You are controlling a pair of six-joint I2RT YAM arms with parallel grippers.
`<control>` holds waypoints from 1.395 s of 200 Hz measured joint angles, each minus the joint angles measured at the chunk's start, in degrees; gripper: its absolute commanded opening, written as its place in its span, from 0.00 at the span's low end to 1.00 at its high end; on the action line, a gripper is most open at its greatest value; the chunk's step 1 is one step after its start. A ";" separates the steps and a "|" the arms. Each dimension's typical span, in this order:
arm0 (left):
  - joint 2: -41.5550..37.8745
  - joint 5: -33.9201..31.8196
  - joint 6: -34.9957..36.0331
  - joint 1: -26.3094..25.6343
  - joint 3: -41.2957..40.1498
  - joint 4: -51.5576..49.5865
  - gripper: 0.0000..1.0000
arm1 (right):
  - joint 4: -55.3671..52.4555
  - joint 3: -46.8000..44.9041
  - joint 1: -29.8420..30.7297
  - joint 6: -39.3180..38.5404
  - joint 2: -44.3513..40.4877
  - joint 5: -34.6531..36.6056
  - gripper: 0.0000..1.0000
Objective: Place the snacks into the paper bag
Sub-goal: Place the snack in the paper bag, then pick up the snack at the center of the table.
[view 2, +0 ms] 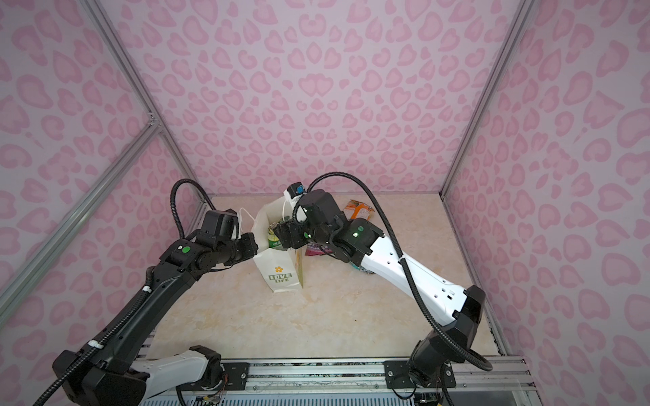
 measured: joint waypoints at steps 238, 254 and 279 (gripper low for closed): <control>1.60 0.04 0.02 -0.26 0.96 -0.20 0.03 | 39.08 -68.54 -55.21 25.59 -12.48 -24.65 0.91; 1.60 0.04 0.02 -0.26 1.05 -0.22 0.03 | 43.12 -68.74 -55.32 27.41 -9.42 -26.29 0.91; 1.55 0.02 0.02 -0.26 1.18 -0.35 0.03 | 48.87 -69.26 -55.49 30.53 -5.84 -27.23 0.90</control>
